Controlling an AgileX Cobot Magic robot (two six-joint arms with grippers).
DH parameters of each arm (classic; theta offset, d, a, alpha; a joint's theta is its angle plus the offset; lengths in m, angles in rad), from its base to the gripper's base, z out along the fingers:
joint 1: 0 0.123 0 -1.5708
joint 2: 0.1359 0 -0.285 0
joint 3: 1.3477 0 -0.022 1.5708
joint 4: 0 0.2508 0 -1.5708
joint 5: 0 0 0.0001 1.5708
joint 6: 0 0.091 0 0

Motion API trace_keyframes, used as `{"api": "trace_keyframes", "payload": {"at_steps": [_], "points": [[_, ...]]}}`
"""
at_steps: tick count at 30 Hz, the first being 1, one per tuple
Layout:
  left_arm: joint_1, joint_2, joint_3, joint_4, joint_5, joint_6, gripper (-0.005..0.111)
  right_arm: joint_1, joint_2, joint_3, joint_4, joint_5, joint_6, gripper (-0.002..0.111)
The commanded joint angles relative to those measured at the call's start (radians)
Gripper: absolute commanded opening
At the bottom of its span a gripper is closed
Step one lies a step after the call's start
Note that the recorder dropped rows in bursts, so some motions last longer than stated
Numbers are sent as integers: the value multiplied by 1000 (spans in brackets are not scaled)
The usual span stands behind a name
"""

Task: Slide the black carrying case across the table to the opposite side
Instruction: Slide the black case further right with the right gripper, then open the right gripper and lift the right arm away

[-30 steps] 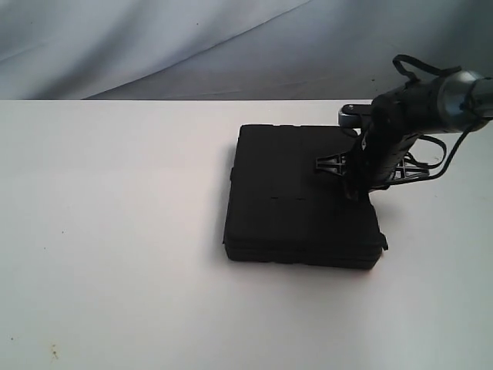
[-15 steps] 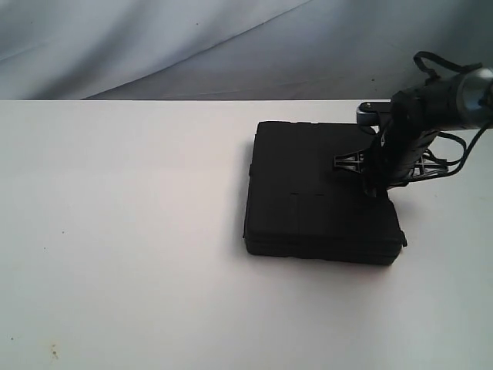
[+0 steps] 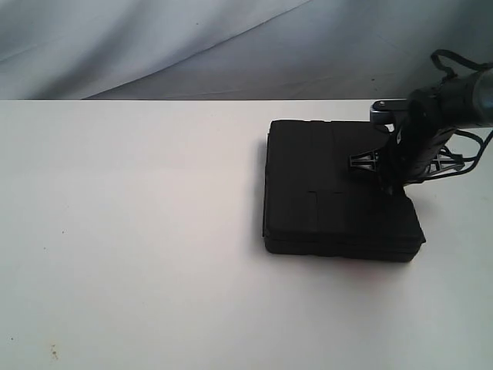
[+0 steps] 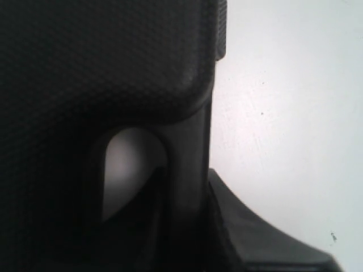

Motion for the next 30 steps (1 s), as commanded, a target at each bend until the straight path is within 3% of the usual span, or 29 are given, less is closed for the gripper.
{"api": "trace_keyframes", "payload": {"at_steps": [1,30], "points": [[1,-4,5,-7,-3,-1,0,-35,6,10,-52,13,-27,0],[1,-4,5,-7,-3,-1,0,-110,8,10,-72,10,-54,0]]}}
